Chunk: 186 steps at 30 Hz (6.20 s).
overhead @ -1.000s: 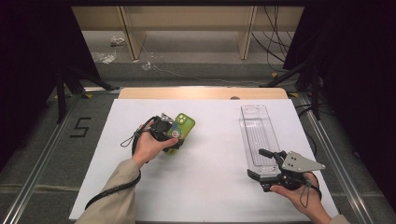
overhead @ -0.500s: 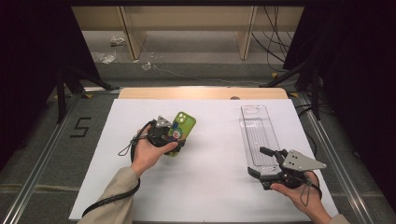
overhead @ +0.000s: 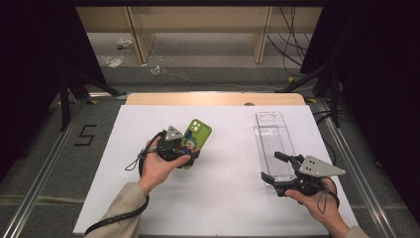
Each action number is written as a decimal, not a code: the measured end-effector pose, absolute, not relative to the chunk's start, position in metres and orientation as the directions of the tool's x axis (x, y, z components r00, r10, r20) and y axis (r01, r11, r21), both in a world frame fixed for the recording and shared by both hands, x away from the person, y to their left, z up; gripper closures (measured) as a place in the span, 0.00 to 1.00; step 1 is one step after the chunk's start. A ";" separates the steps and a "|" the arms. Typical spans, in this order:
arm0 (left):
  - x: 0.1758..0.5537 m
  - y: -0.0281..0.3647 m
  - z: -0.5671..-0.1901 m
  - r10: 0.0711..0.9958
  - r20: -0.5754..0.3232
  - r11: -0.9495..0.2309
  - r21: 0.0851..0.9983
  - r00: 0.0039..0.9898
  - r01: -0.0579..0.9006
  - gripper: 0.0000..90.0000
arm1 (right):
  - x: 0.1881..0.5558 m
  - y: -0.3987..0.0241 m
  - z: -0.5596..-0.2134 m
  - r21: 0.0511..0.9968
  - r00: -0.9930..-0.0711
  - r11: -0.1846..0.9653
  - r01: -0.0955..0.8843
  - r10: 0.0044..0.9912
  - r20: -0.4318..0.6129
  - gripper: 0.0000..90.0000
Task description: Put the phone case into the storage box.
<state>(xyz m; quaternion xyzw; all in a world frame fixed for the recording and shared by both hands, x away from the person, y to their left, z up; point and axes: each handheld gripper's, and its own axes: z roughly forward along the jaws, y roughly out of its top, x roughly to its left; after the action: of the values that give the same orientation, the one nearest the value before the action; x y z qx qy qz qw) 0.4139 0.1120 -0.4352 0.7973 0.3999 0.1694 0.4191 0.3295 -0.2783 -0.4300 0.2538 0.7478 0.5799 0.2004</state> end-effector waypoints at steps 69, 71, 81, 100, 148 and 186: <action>0.378 0.084 -0.432 0.718 -0.014 -0.388 0.822 0.696 0.417 0.18 | 0.372 -0.216 -0.407 0.963 -0.768 0.191 0.190 0.640 0.025 0.21; 0.378 0.083 -0.432 0.717 -0.016 -0.387 0.823 0.697 0.417 0.18 | 0.374 -0.215 -0.407 0.963 -0.768 0.190 0.191 0.640 0.026 0.21; 0.375 0.078 -0.432 0.707 -0.010 -0.396 0.822 0.707 0.408 0.18 | 0.379 -0.208 -0.406 0.961 -0.769 0.192 0.199 0.639 0.031 0.21; 0.368 0.067 -0.432 0.684 -0.009 -0.408 0.824 0.730 0.393 0.18 | 0.387 -0.193 -0.403 0.960 -0.774 0.191 0.205 0.632 0.040 0.21; 0.350 0.043 -0.434 0.633 0.005 -0.435 0.830 0.774 0.350 0.18 | 0.400 -0.174 -0.406 0.955 -0.777 0.194 0.225 0.627 0.056 0.22; 0.346 0.039 -0.432 0.630 0.014 -0.431 0.838 0.777 0.334 0.18 | 0.403 -0.168 -0.415 0.940 -0.777 0.207 0.272 0.623 0.088 0.28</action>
<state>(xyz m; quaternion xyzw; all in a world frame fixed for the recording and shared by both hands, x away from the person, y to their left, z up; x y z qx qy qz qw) 0.3461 0.0393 -0.4324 0.8295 0.2905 0.1651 0.4475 0.4031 -0.1676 -0.4152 0.2940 0.7606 0.5569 0.1575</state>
